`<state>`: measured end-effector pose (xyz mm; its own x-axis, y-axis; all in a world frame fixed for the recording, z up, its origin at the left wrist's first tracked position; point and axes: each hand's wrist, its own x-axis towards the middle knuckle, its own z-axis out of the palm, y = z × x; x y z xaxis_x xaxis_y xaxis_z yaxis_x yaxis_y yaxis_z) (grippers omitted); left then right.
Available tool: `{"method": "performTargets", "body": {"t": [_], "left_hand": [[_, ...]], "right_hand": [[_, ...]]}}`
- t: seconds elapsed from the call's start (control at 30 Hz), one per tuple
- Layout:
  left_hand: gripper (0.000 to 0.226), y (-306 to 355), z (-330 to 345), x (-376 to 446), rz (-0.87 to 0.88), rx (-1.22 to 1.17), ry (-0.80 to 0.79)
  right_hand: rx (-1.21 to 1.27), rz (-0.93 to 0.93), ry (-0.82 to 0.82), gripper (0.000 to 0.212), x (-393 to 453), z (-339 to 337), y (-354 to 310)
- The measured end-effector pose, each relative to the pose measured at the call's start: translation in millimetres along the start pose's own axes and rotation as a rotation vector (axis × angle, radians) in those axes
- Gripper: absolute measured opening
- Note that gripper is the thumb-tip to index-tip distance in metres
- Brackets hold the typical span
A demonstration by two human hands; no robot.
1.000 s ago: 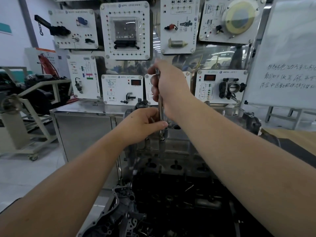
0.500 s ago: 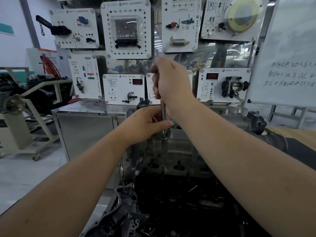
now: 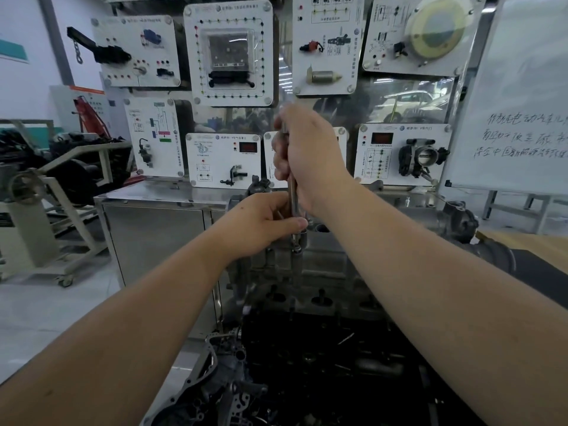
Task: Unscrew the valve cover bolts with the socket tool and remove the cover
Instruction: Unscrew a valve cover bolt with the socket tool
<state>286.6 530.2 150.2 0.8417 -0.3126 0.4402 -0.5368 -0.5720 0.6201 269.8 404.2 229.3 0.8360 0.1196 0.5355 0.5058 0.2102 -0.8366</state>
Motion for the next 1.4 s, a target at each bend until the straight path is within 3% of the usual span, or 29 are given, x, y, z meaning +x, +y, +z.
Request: {"method": "performTargets", "body": {"t": [0.1, 0.4, 0.57, 0.63, 0.7, 0.8, 0.93, 1.2, 1.3, 1.4], "left_hand": [[0.02, 0.6, 2.1, 0.2, 0.009, 0.056, 0.009], [0.003, 1.9, -1.1, -1.9, 0.025, 0.019, -0.027], [0.057, 4.5, 2.5, -1.3, 0.021, 0.023, 0.013], [0.04, 3.2, 2.4, -1.8, 0.021, 0.021, 0.008], [0.008, 2.5, 1.2, -2.4, 0.011, -0.002, -0.022], [0.019, 1.9, -0.7, -2.8, 0.032, -0.063, -0.06], [0.016, 3.6, -0.3, -2.3, 0.039, -0.108, -0.073], [0.006, -1.9, 1.6, -1.2, 0.011, -0.065, -0.033], [0.019, 1.0, 2.3, -0.9, -0.003, -0.196, -0.083], [0.028, 3.1, 0.8, -3.3, 0.001, -0.249, -0.112]], "right_hand": [[-0.072, -0.113, 0.079, 0.037, -0.5, 4.5, 1.3], [0.089, 0.092, -0.123, 0.043, 3.0, -10.1, -4.9], [-0.024, -0.062, -0.006, 0.037, -3.8, -5.8, 6.1], [0.014, -0.048, -0.055, 0.038, -4.6, -5.7, 5.3], [0.071, 0.022, -0.113, 0.04, -3.0, -9.6, 0.5], [0.163, 0.112, -0.132, 0.039, 1.0, -18.3, -6.3], [0.141, 0.142, -0.182, 0.038, -2.6, -17.4, -6.8], [0.046, 0.067, -0.042, 0.028, -0.8, -9.1, -15.3], [0.081, 0.076, -0.032, 0.035, -1.1, -12.4, -11.5], [0.106, 0.063, -0.125, 0.037, 0.4, -13.7, -9.8]]}}
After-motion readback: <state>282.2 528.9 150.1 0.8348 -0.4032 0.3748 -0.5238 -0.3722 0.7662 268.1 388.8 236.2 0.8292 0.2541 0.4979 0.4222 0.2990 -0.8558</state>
